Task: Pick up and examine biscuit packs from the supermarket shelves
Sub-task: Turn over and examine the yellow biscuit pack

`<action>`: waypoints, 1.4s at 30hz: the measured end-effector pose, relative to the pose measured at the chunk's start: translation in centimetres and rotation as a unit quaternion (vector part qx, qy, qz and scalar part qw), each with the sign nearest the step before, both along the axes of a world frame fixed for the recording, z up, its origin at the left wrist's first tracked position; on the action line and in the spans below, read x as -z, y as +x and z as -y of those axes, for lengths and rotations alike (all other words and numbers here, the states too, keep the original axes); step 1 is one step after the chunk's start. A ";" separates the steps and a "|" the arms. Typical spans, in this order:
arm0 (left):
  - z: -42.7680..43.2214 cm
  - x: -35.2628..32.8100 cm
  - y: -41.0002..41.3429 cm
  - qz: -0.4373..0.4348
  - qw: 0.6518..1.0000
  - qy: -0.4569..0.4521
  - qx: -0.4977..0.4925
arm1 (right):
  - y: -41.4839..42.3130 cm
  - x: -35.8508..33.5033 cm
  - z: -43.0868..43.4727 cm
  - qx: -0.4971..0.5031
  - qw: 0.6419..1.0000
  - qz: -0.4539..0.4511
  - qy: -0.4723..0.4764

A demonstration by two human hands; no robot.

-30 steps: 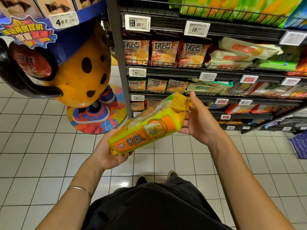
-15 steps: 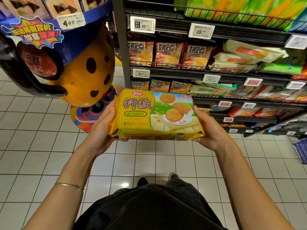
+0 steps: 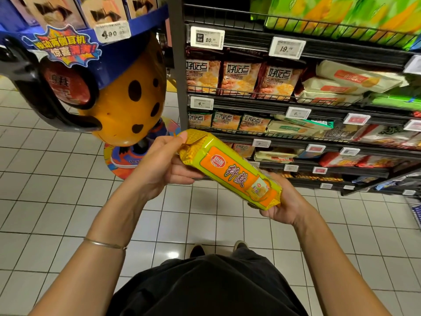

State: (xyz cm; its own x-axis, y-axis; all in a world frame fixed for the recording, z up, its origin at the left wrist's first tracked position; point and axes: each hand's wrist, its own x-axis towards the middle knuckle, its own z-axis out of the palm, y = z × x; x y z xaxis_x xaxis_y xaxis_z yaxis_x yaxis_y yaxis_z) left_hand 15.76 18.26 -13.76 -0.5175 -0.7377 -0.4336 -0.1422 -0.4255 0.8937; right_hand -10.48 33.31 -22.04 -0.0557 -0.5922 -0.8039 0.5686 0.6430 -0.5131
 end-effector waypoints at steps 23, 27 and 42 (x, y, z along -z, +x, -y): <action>-0.5 2.7 -0.4 -0.047 0.950 -0.194 0.240 | -1.9 2.6 -0.6 0.147 0.956 -0.086 -0.241; -0.5 3.8 -0.5 -0.056 0.953 -0.209 0.213 | -2.4 1.6 -0.8 0.134 0.951 -0.084 -0.267; -0.2 10.3 -0.9 -0.095 0.956 0.277 0.017 | 1.3 -7.3 2.4 -0.053 0.922 -0.022 -0.383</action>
State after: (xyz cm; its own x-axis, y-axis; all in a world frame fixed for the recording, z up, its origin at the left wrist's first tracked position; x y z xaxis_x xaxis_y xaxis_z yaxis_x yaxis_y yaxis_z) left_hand 14.88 18.51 -24.09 -0.6456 -0.4040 -0.6480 -0.0210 -0.8389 0.5439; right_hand -9.17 30.91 -14.75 0.0120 -0.9893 -0.1451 0.4920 0.1322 -0.8605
